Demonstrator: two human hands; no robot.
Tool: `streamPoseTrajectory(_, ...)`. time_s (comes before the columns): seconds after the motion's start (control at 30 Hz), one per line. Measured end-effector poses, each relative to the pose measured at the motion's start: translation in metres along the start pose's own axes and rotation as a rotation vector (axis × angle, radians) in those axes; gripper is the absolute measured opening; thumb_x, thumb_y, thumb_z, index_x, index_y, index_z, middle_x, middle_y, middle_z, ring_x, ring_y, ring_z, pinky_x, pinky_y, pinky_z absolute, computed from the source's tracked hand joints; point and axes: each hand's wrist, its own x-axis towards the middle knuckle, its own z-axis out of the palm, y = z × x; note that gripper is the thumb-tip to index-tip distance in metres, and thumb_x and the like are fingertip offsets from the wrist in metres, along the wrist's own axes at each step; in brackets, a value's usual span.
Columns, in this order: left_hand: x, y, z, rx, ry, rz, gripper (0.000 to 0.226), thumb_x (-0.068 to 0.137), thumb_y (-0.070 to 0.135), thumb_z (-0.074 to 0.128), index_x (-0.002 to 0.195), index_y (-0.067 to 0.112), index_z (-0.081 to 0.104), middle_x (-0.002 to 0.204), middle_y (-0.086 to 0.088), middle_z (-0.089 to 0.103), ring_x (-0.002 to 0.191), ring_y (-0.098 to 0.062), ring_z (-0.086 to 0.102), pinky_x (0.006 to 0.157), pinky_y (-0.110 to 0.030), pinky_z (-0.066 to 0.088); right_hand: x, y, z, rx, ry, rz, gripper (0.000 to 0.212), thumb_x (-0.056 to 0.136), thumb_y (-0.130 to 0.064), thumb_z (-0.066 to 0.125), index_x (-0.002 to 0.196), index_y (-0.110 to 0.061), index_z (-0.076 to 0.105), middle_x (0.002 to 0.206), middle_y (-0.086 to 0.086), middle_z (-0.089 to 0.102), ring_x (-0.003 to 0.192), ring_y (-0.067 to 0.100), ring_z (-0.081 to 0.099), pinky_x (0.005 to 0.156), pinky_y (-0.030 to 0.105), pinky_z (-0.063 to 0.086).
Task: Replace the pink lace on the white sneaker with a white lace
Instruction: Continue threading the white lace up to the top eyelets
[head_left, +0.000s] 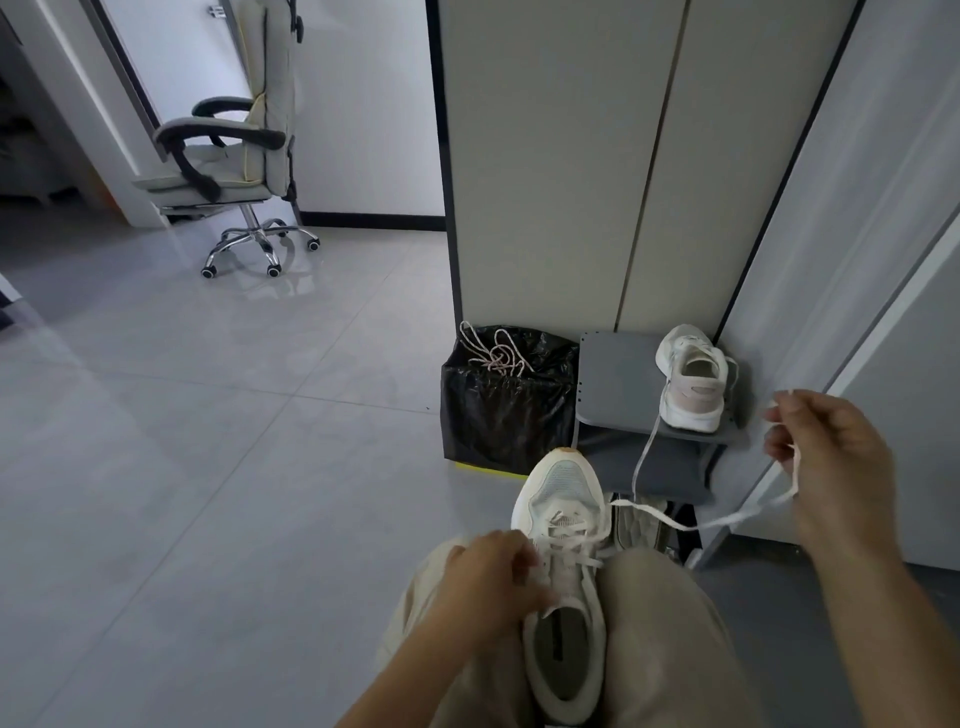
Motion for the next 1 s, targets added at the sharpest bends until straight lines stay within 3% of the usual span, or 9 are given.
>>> streamPoseTrajectory(0.07, -0.004, 0.001, 0.008, 0.049, 0.039, 0.034, 0.023, 0.081, 0.04, 0.06, 0.103, 0.03, 0.062, 0.073, 0.02, 0.046, 0.083, -0.002, 0.047, 0.085, -0.019, 0.038, 0.002, -0.001, -0.003, -0.007, 0.023, -0.01, 0.011, 0.092, -0.016, 0.056, 0.085, -0.022, 0.063, 0.064, -0.015, 0.065, 0.058, -0.001, 0.055, 0.06, 0.009, 0.048)
streamPoseTrajectory(0.13, -0.006, 0.002, 0.01, 0.044, 0.107, 0.044, 0.027, 0.085, 0.04, 0.056, 0.11, 0.032, 0.063, 0.078, 0.02, 0.056, 0.083, 0.0, 0.051, 0.075, -0.007, 0.031, -0.004, 0.001, -0.002, -0.168, -0.03, -0.058, 0.009, 0.091, -0.019, 0.057, 0.093, -0.022, 0.065, 0.07, -0.015, 0.063, 0.065, 0.0, 0.055, 0.064, 0.011, 0.047)
streamPoseTrajectory(0.2, -0.006, 0.001, 0.012, 0.03, 0.147, 0.015, 0.028, 0.087, 0.037, 0.054, 0.114, 0.034, 0.063, 0.094, 0.014, 0.065, 0.088, 0.0, 0.056, 0.065, -0.001, 0.027, -0.022, 0.009, 0.007, -0.37, -0.229, -0.09, 0.012, 0.087, -0.016, 0.061, 0.093, -0.025, 0.066, 0.081, -0.014, 0.063, 0.072, -0.001, 0.057, 0.068, 0.013, 0.045)
streamPoseTrajectory(0.3, -0.004, -0.006, 0.015, -0.081, 0.137, -0.026, 0.029, 0.09, 0.029, 0.053, 0.116, 0.034, 0.063, 0.096, 0.015, 0.062, 0.084, 0.004, 0.051, 0.063, 0.004, 0.031, -0.062, 0.034, 0.031, -0.549, -0.628, -0.151, 0.012, 0.081, -0.013, 0.068, 0.087, -0.023, 0.071, 0.082, -0.012, 0.063, 0.079, 0.001, 0.059, 0.069, 0.01, 0.044)
streamPoseTrajectory(0.4, -0.004, -0.01, 0.015, -0.14, 0.097, -0.036, 0.024, 0.09, 0.028, 0.052, 0.108, 0.037, 0.066, 0.097, 0.017, 0.065, 0.087, 0.002, 0.055, 0.065, -0.002, 0.034, -0.09, 0.059, 0.048, -0.749, -0.819, -0.294, 0.003, 0.082, -0.023, 0.068, 0.084, -0.023, 0.071, 0.083, -0.015, 0.057, 0.079, 0.002, 0.056, 0.069, 0.015, 0.043)
streamPoseTrajectory(0.5, -0.003, -0.014, 0.016, -0.183, 0.083, -0.044, 0.022, 0.09, 0.03, 0.053, 0.105, 0.037, 0.068, 0.098, 0.017, 0.067, 0.09, 0.003, 0.058, 0.071, -0.007, 0.037, -0.103, 0.07, 0.055, -0.92, -0.838, -0.486, 0.015, 0.069, -0.027, 0.08, 0.067, -0.027, 0.065, 0.071, -0.014, 0.053, 0.066, 0.005, 0.056, 0.055, 0.01, 0.033)
streamPoseTrajectory(0.63, -0.001, -0.019, 0.017, -0.183, 0.121, -0.047, 0.02, 0.09, 0.03, 0.054, 0.102, 0.037, 0.069, 0.09, 0.021, 0.063, 0.082, 0.007, 0.055, 0.068, -0.003, 0.035, -0.109, 0.073, 0.064, -1.058, -0.735, -0.655, 0.033, 0.047, -0.026, 0.09, 0.051, -0.025, 0.057, 0.058, -0.01, 0.05, 0.05, 0.008, 0.052, 0.047, 0.017, 0.031)
streamPoseTrajectory(0.83, 0.001, -0.021, 0.017, -0.191, 0.123, -0.047, 0.025, 0.09, 0.023, 0.054, 0.106, 0.036, 0.068, 0.098, 0.021, 0.064, 0.084, 0.006, 0.052, 0.069, -0.002, 0.034, -0.111, 0.078, 0.065, -1.078, -0.66, -0.695, 0.037, 0.045, -0.02, 0.09, 0.049, -0.02, 0.053, 0.056, -0.007, 0.05, 0.049, 0.01, 0.051, 0.043, 0.022, 0.04)
streamPoseTrajectory(1.0, 0.0, -0.022, 0.018, -0.188, 0.109, -0.055, 0.026, 0.088, 0.022, 0.055, 0.104, 0.039, 0.068, 0.096, 0.022, 0.064, 0.089, 0.002, 0.057, 0.085, -0.013, 0.045, -0.113, 0.083, 0.066, -1.046, -0.646, -0.716, 0.035, 0.051, -0.02, 0.088, 0.052, -0.02, 0.054, 0.057, -0.008, 0.051, 0.051, 0.009, 0.051, 0.047, 0.021, 0.039)
